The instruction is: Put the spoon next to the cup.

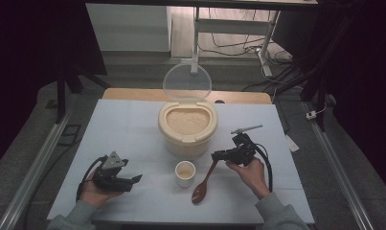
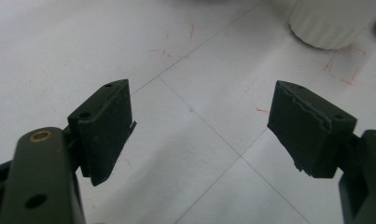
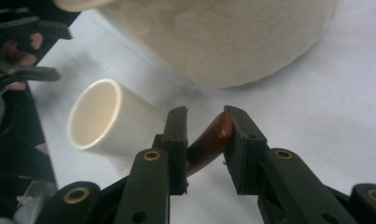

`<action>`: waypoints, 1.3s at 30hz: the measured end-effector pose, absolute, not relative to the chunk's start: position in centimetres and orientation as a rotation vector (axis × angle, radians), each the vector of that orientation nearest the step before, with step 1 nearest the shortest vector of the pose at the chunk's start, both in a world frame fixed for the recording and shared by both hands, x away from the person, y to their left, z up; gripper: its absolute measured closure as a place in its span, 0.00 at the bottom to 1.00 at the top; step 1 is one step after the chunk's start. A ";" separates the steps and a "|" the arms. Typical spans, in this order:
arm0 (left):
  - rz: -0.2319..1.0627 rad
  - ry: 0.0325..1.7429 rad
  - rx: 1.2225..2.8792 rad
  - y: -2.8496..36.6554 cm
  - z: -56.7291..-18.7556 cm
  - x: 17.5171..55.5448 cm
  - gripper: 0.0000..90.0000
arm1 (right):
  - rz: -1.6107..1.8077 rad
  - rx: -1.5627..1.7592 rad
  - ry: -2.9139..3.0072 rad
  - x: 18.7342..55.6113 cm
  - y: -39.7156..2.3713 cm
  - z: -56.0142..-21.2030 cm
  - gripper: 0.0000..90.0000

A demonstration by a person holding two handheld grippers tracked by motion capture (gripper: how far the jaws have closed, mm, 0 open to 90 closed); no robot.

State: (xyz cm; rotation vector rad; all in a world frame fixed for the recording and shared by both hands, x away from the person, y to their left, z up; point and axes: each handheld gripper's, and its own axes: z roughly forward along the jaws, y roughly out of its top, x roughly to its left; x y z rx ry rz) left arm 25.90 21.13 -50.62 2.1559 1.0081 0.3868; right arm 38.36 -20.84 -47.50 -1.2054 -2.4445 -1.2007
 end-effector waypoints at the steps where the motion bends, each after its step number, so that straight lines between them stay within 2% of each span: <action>1: 0.387 1.008 2.156 21.1 -50.6 25.9 0.24 | -1.198 -1.214 -2.444 38.5 -20.8 -47.8 0.77; 10: 0.387 1.007 2.156 21.1 -50.6 25.9 0.24 | -1.177 -1.289 -2.476 39.5 -20.3 -50.0 0.72; 23: 0.387 1.008 2.159 21.1 -50.7 25.9 0.24 | -1.131 -1.341 -2.636 39.5 -18.8 -51.2 0.63; 27: 0.388 1.006 2.161 21.1 -50.7 25.9 0.24 | -1.152 -1.372 -2.642 39.6 -19.0 -51.2 0.55; 39: 0.389 1.009 2.155 21.2 -50.6 25.8 0.24 | -1.300 -1.358 -2.649 38.3 -20.9 -49.7 0.50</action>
